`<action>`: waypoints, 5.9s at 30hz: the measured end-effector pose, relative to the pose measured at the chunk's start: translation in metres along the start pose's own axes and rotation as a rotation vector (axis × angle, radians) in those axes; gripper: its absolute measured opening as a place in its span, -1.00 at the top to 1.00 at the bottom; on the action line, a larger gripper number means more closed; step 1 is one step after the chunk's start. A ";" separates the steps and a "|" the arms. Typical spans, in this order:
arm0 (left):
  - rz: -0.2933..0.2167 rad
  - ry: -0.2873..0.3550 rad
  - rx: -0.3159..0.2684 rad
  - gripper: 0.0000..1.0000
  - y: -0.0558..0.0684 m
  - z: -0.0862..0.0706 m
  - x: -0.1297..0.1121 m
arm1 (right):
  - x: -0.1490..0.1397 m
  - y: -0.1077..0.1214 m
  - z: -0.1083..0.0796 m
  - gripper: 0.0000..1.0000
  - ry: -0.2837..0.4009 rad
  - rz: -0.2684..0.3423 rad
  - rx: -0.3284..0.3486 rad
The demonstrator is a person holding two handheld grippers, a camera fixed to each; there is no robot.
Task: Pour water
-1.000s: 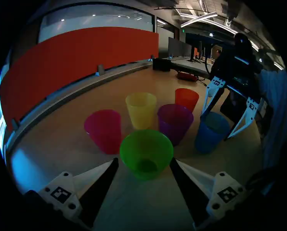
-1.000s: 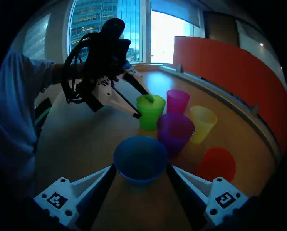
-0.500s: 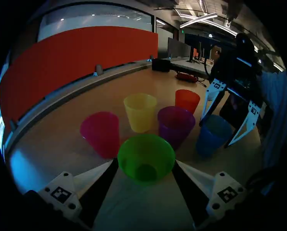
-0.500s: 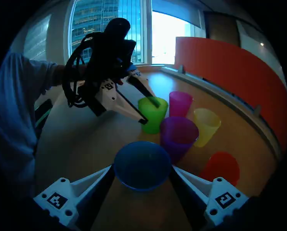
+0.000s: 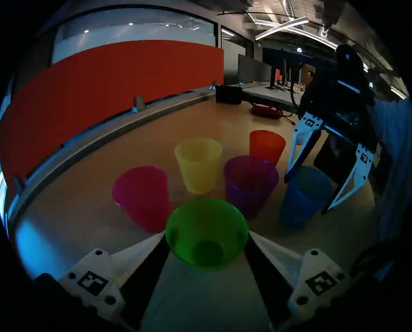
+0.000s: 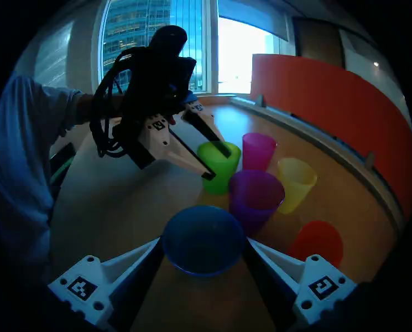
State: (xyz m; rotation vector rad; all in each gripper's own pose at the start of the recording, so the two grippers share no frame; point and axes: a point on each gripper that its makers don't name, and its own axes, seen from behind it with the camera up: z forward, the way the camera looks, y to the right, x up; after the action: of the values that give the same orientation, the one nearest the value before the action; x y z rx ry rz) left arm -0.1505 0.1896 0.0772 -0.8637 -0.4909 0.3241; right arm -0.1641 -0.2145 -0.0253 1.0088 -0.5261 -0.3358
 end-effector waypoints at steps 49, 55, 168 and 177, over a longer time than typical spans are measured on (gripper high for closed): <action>-0.012 0.211 0.108 -0.75 0.017 -0.079 0.071 | 0.083 0.001 -0.073 -0.84 0.234 0.011 -0.151; -0.013 0.265 0.134 -0.75 0.019 -0.095 0.085 | 0.104 0.004 -0.087 -0.84 0.289 0.014 -0.185; 0.026 0.525 0.038 -0.75 0.114 -0.111 0.176 | 0.310 0.046 -0.152 -0.84 0.383 -0.785 -0.446; 0.030 0.530 0.027 -0.74 0.116 -0.111 0.181 | 0.325 0.053 -0.154 -0.84 0.363 -0.874 -0.481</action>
State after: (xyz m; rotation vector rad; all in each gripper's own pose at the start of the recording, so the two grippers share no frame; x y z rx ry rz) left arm 0.0523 0.2732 -0.0246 -0.8902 0.0188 0.1184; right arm 0.1924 -0.2403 0.0397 0.7513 0.3521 -0.9787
